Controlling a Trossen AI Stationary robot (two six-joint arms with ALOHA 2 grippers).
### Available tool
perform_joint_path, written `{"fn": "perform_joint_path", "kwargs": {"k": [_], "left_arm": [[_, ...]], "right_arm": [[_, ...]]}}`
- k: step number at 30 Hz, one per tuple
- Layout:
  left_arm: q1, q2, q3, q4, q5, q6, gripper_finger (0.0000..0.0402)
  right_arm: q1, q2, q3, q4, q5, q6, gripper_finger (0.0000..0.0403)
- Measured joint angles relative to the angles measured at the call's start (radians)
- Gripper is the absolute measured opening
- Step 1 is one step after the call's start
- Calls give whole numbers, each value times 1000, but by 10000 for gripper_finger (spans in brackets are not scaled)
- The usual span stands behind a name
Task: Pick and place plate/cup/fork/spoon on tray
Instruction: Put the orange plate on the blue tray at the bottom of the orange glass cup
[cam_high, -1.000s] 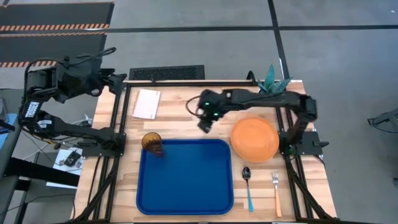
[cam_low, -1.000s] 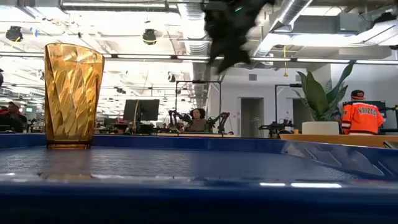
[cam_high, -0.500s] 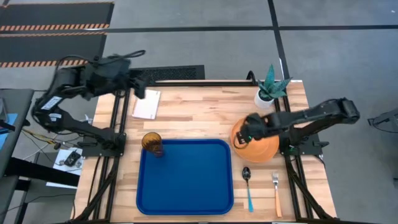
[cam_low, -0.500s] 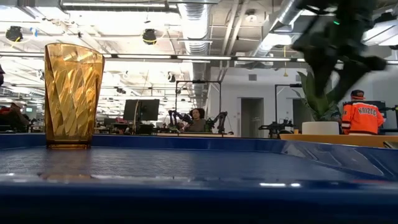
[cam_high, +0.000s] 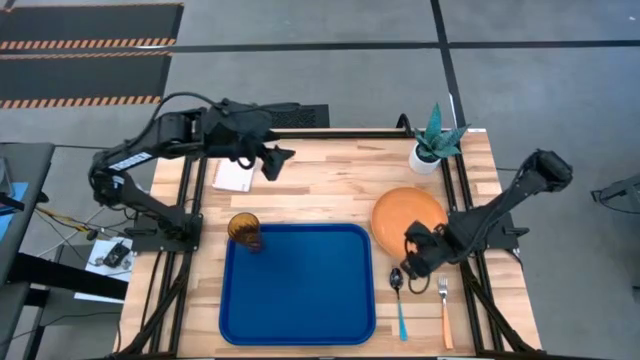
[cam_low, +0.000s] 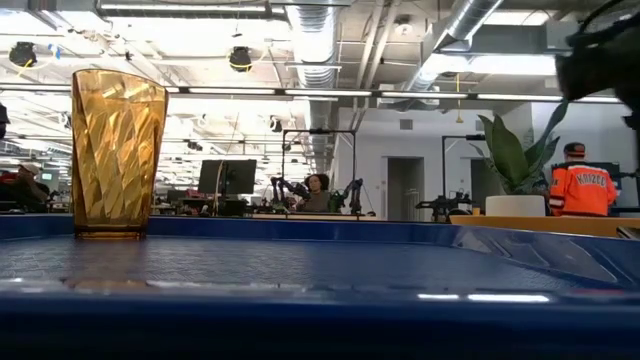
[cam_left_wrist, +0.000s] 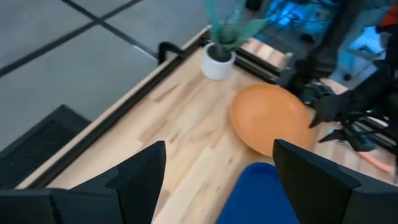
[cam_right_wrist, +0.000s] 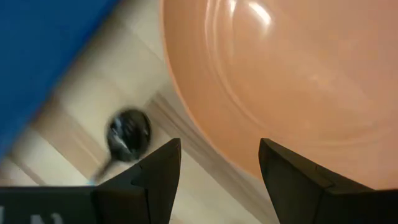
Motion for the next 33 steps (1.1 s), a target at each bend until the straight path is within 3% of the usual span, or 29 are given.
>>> {"fn": "perform_joint_path", "kwargs": {"k": [11,20,33], "left_arm": [[0,50,-1,48,87,8,282],[0,75,0,75,91,-17,282],[-28,75,0,72,81,-24,282]], "right_arm": [[86,0,-69,12,-53,-125,237],[90,2,-113,62,-56,-274,236],[87,194,-120,100,-138,-353,204]]}}
